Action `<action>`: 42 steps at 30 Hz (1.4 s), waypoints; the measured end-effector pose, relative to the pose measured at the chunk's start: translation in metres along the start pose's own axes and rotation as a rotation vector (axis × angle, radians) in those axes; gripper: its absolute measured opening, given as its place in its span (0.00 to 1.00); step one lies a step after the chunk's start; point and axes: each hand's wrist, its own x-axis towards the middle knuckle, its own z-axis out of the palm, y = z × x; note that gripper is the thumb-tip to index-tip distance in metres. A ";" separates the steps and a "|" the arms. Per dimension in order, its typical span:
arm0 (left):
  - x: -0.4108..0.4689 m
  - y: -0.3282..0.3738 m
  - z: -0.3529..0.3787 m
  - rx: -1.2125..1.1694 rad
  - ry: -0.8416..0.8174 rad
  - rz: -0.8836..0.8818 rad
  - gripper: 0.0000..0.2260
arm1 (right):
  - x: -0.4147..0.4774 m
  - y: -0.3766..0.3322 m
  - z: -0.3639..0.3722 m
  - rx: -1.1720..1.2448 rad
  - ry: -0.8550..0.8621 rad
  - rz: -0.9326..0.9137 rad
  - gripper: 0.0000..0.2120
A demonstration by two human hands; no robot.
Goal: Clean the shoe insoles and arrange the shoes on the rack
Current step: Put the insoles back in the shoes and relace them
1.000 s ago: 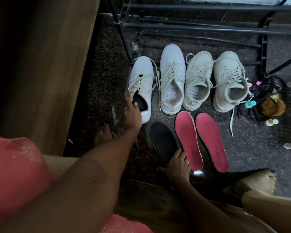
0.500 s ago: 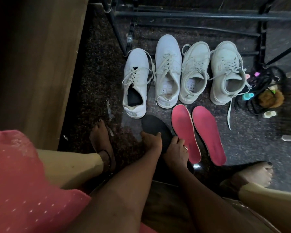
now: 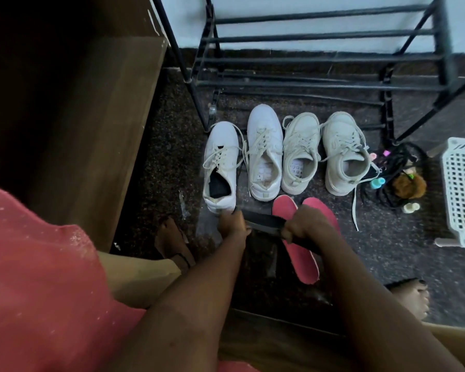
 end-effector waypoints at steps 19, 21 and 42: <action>0.040 0.131 0.064 1.677 0.052 1.341 0.09 | -0.027 -0.018 -0.099 0.141 0.215 0.016 0.19; 0.048 0.130 0.070 1.828 0.099 1.311 0.07 | -0.023 -0.019 -0.098 0.131 0.212 0.013 0.15; 0.042 0.149 0.076 1.614 -0.165 1.218 0.12 | -0.013 -0.021 -0.085 0.099 0.211 0.051 0.20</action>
